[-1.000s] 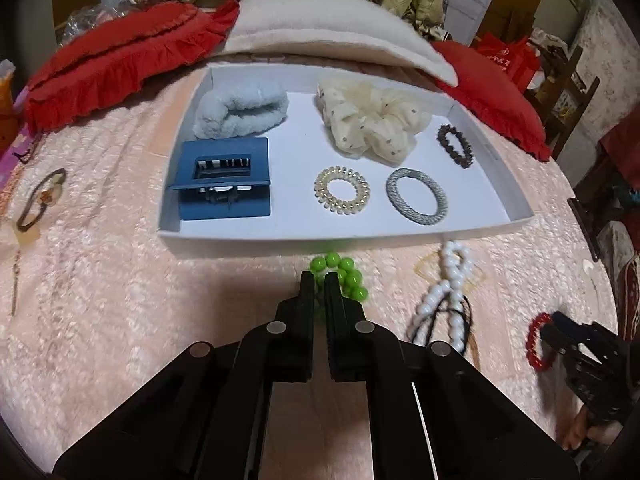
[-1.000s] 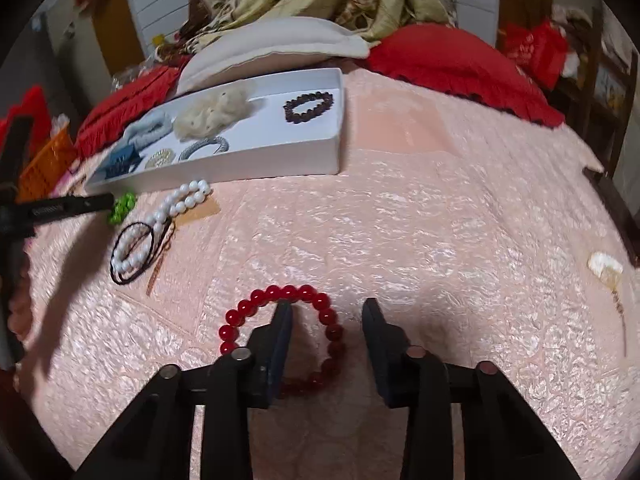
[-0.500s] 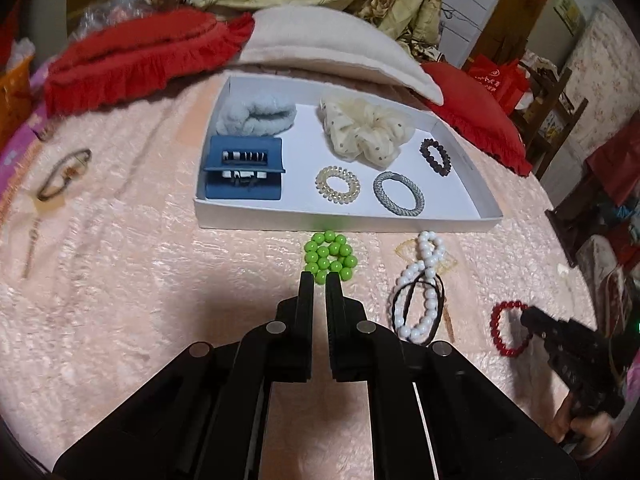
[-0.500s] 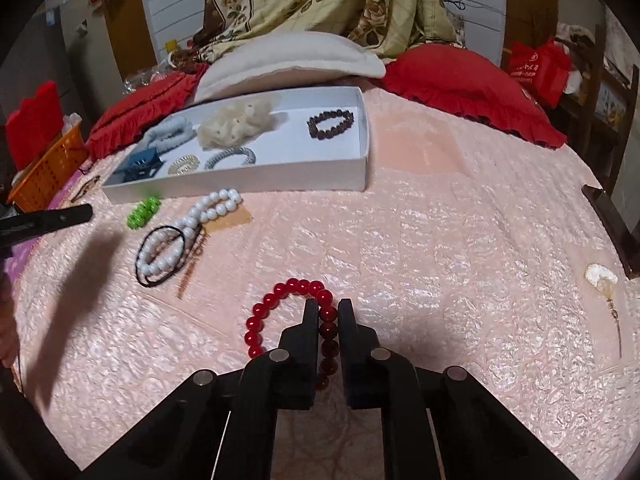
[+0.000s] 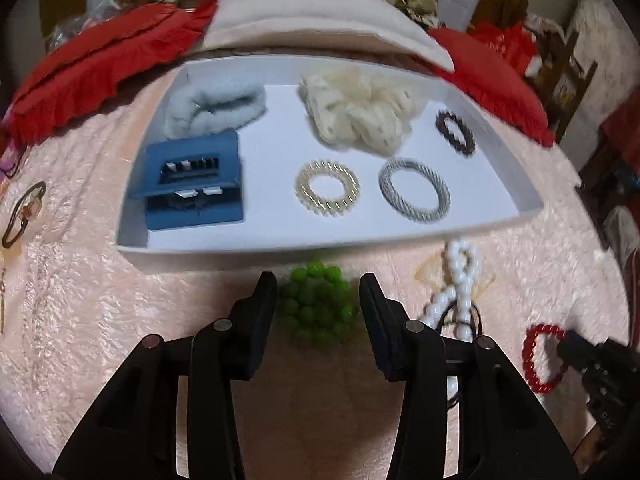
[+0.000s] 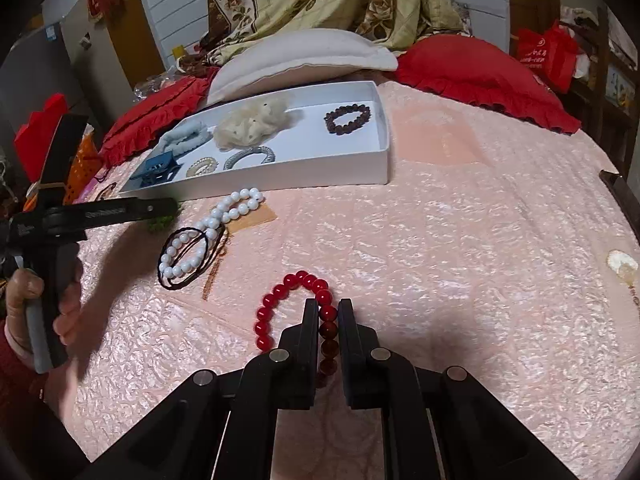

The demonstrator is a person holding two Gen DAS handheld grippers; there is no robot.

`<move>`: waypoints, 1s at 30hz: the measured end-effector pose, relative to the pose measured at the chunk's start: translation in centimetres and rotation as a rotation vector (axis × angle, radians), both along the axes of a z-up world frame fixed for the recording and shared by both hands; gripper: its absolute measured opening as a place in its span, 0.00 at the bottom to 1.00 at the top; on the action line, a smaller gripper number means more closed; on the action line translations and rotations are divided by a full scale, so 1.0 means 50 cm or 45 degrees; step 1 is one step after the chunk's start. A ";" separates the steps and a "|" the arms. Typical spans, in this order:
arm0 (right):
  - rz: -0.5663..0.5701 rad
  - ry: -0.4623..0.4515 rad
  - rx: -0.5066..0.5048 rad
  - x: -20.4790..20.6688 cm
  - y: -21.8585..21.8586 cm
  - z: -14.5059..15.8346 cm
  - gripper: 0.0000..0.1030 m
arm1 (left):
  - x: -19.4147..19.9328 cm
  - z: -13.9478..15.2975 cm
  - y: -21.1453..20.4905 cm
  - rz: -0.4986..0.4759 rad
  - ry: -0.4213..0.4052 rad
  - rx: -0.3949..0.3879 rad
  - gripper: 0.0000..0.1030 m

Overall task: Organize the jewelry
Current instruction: 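Reach left tool to green bead bracelet while right tool grasps red bead bracelet, then grasp and lift green bead bracelet with left tool while right tool lifts red bracelet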

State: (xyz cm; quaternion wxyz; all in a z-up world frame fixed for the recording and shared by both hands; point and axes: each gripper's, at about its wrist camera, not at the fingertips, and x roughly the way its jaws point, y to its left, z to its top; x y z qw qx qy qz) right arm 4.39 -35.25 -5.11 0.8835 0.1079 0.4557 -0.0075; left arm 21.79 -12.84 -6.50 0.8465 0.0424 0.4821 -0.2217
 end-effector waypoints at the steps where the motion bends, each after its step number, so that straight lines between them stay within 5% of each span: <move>1: 0.003 0.002 0.003 0.001 0.002 -0.003 0.09 | -0.007 0.001 -0.003 0.000 -0.008 0.031 0.22; 3: 0.012 0.006 0.007 0.002 0.007 -0.008 0.09 | -0.018 0.003 0.001 -0.008 0.017 0.019 0.08; 14: 0.021 -0.088 0.036 -0.020 0.014 0.046 0.09 | -0.130 0.112 0.096 0.041 -0.031 -0.134 0.08; 30: 0.021 -0.235 0.052 -0.077 0.006 0.143 0.09 | -0.236 0.235 0.165 0.073 -0.139 -0.200 0.08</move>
